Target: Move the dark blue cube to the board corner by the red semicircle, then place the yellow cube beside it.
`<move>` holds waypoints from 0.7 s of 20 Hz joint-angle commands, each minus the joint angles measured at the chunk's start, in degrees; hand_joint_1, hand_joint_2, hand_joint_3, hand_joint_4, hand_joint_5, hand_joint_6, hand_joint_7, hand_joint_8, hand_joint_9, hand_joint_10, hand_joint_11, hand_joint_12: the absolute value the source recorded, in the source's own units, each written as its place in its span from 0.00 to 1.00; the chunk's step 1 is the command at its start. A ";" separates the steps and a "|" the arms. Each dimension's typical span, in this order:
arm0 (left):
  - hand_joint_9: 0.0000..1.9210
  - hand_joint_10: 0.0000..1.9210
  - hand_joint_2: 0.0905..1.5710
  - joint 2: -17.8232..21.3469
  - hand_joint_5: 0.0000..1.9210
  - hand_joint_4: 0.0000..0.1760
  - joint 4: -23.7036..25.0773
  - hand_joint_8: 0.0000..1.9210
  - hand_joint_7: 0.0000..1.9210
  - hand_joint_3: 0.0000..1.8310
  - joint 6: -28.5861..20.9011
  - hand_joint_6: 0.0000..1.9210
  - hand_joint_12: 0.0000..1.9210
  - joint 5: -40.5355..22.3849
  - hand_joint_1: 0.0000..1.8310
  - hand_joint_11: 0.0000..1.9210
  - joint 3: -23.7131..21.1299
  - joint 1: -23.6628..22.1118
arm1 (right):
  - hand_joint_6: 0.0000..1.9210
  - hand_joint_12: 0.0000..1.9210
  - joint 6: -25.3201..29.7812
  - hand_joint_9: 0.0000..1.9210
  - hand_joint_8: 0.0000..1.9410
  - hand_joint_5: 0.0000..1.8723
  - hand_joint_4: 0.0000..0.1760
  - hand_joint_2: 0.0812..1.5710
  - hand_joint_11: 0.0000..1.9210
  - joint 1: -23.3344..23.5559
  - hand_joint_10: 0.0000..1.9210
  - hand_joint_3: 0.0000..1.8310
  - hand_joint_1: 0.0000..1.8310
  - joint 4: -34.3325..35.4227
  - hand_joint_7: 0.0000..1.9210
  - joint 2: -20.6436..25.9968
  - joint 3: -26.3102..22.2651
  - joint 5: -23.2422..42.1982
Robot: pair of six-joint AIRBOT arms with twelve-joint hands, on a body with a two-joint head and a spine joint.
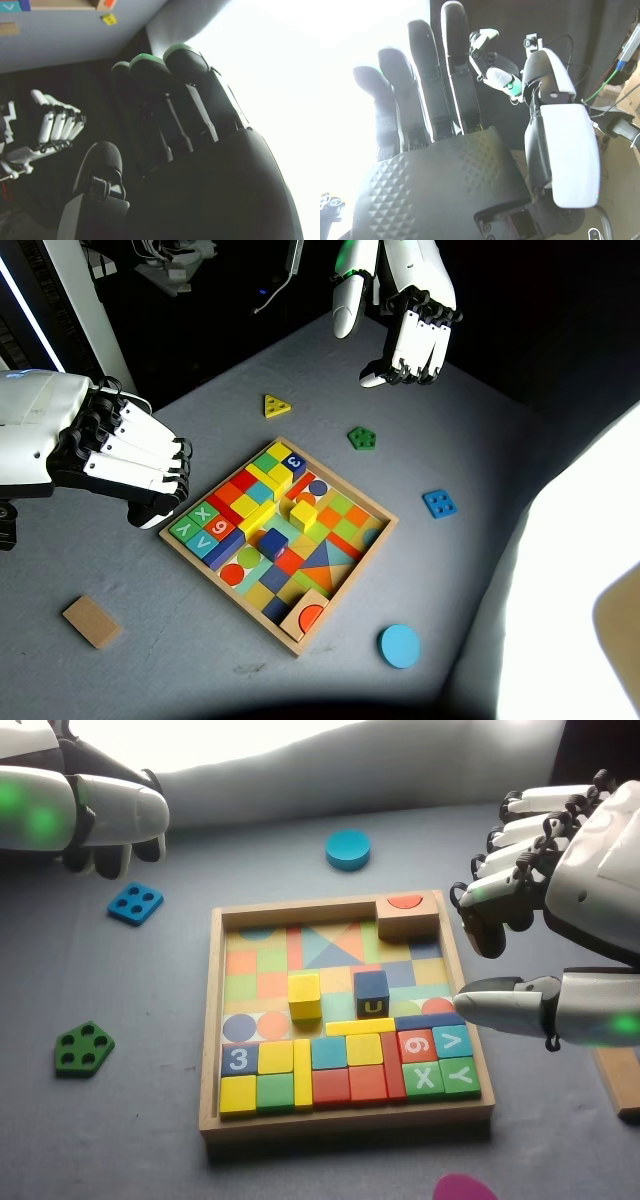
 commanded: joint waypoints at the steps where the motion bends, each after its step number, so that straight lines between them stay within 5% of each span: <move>1: 0.03 0.02 0.74 0.09 0.02 0.00 -1.48 0.01 0.02 0.03 -0.03 0.01 0.25 -1.65 0.00 0.00 0.22 -0.66 | 0.02 0.10 -0.21 0.01 0.01 0.01 0.00 0.72 0.00 0.52 0.03 0.06 0.00 0.29 0.02 0.41 -0.18 7.13; 8: 0.04 0.00 0.75 0.09 0.03 0.00 -1.47 0.00 0.03 0.00 -0.03 0.00 0.25 -1.64 0.00 0.00 0.08 -0.64 | 0.00 0.10 -0.55 0.03 0.00 0.03 0.00 0.75 0.00 0.42 0.00 0.00 0.01 0.29 0.04 0.39 -0.16 4.93; 14: 0.04 0.00 0.76 0.07 0.03 0.00 -1.44 0.00 0.03 0.00 0.41 0.00 0.22 -1.95 0.00 0.00 0.04 -0.50 | 0.01 0.00 -9.91 0.02 0.00 0.03 0.00 0.75 0.00 0.83 0.01 0.00 0.00 9.86 0.03 -4.00 1.49 2.69</move>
